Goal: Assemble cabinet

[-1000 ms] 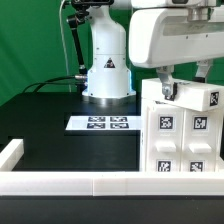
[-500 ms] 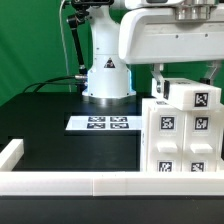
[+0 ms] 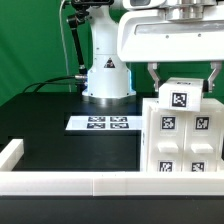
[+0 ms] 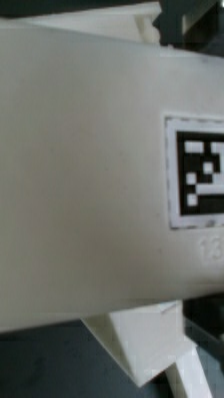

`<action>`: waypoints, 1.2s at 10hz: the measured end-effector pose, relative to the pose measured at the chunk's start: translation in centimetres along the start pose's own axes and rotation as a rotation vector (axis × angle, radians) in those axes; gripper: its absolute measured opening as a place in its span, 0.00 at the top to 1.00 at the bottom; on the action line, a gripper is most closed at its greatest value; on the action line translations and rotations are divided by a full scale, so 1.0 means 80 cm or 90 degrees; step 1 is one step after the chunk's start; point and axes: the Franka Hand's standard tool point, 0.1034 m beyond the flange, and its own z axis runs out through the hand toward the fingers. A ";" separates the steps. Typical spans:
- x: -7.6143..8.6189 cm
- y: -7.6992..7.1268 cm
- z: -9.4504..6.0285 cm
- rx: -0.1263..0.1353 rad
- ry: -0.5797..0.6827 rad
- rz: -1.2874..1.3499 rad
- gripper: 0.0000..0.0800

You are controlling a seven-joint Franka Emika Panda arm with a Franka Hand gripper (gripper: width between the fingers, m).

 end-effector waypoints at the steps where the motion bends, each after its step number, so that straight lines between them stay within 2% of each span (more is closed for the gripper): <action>1: 0.000 0.001 0.001 0.000 0.001 0.031 0.30; 6: 0.001 0.003 0.000 0.000 0.000 0.238 0.30; 9: -0.004 0.005 0.000 0.012 0.000 0.458 0.30; 12: -0.005 0.004 0.000 0.016 -0.008 0.625 0.30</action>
Offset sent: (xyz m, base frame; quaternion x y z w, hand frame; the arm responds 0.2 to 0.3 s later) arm 0.0000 0.0000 0.0000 0.0000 0.0000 0.1938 0.9810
